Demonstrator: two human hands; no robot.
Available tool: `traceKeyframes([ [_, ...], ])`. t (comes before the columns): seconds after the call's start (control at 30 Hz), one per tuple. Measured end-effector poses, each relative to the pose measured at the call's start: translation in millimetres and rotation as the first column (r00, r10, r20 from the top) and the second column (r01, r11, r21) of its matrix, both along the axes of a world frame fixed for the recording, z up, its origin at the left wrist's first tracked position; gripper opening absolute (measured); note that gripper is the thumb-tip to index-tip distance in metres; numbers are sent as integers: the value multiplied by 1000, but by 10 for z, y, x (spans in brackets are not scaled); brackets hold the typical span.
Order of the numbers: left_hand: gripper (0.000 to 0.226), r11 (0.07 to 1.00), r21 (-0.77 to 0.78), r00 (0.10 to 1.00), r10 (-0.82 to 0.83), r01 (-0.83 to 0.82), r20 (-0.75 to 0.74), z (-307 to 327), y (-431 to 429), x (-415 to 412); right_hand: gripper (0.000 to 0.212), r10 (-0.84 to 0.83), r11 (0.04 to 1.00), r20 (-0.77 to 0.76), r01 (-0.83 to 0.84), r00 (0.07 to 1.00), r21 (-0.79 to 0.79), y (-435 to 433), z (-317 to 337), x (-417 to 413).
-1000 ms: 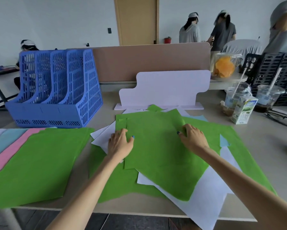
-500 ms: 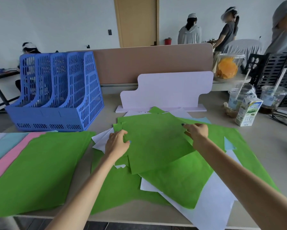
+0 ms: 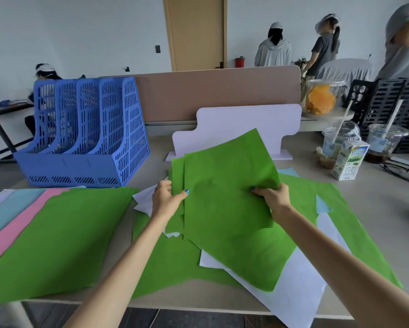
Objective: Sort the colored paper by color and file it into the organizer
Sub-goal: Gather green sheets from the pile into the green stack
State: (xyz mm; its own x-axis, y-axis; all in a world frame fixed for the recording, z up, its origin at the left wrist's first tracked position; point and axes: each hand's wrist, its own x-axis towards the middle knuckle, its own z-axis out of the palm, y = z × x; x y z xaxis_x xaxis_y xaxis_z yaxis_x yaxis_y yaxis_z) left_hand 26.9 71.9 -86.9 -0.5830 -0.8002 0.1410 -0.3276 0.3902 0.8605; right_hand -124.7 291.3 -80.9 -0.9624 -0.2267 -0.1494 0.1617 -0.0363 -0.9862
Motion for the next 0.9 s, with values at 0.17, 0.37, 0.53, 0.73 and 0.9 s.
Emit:
traceKeyframes([
  [0.17, 69, 909, 412, 998, -37, 52, -44, 101, 126, -16, 36, -42, 982, 19, 45, 999, -185, 27, 61, 165],
  [0.37, 43, 943, 332, 981, 94, -33, -170, 151, 120, 26, 11, -1, 980, -27, -4, 1000, -197, 67, 115, 181],
  [0.53, 55, 989, 108, 975, 121, -102, -185, 264, 40, 181, 20, 111, 978, -23, -114, 994, -174, 170, 189, 40],
  [0.73, 36, 998, 57, 973, 30, -17, -228, 269, -127, 370, 25, 242, 968, -50, -244, 969, -60, 266, 283, -225],
  [0.9, 28, 988, 156, 940, 43, 11, -338, 244, -181, 424, 31, 243, 966, -34, -239, 969, 103, 181, 208, -354],
])
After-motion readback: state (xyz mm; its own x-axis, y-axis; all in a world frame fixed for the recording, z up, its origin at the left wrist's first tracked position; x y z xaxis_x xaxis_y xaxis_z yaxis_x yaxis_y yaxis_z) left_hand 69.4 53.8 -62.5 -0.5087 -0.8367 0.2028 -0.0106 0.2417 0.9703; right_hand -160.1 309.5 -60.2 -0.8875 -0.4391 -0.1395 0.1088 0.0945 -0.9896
